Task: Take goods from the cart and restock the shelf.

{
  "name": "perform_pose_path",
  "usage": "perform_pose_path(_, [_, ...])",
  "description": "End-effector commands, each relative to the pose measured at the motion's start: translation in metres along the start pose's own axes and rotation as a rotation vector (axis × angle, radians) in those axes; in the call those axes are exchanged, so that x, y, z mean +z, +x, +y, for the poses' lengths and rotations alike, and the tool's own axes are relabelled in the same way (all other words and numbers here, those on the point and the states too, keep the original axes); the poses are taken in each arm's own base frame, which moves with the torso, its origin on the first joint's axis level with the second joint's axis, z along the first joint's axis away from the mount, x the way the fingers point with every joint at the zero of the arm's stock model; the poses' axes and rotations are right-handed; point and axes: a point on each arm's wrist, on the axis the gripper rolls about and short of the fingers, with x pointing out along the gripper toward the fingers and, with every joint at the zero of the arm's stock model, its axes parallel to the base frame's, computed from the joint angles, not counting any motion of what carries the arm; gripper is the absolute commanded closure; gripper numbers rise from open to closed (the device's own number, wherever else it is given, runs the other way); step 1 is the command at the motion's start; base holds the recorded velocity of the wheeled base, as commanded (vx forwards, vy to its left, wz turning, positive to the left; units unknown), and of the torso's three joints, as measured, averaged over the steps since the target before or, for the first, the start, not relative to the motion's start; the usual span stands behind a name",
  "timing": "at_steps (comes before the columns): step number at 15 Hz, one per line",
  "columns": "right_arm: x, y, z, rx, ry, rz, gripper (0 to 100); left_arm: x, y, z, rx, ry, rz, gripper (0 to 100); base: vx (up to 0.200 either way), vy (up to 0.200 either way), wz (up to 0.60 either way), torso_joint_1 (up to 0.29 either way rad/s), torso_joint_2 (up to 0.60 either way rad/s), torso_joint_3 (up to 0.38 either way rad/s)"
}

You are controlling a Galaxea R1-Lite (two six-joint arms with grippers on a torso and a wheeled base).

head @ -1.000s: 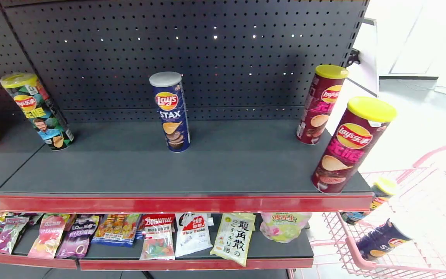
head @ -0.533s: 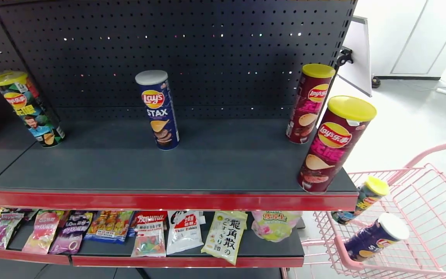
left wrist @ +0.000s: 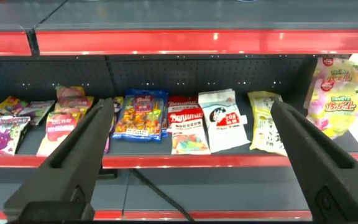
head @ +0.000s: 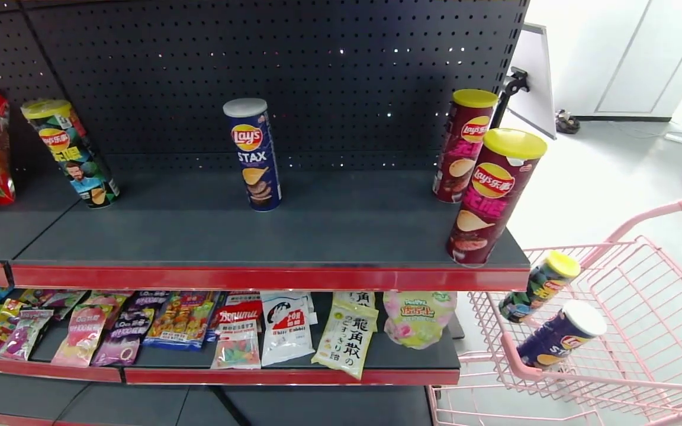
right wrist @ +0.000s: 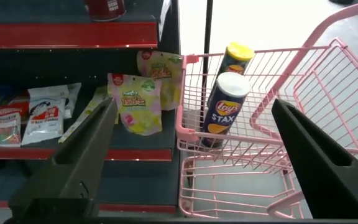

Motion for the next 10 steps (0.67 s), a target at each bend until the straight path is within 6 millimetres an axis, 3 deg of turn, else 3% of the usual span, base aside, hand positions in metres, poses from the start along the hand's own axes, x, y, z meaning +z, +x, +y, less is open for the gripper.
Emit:
perform_pose_path(1, [0.0000,0.0000,0.0000,0.000,-0.001,0.000,0,0.0000,0.0000,0.0000,0.000,-0.001,0.000,0,0.000,0.000,-0.60,0.002,0.00,0.007])
perform_pose_path(8, [0.0000,0.0000,0.0000,0.000,0.001,0.000,0,0.0000,0.0000,0.0000,0.000,-0.001,0.000,0,0.000,0.000,-0.60,0.004,0.00,0.004])
perform_pose_path(10, [0.0000,0.0000,0.0000,0.000,0.001,0.000,0,0.0000,0.0000,0.0000,0.000,-0.001,0.000,0,0.000,0.000,0.00,0.000,0.00,0.000])
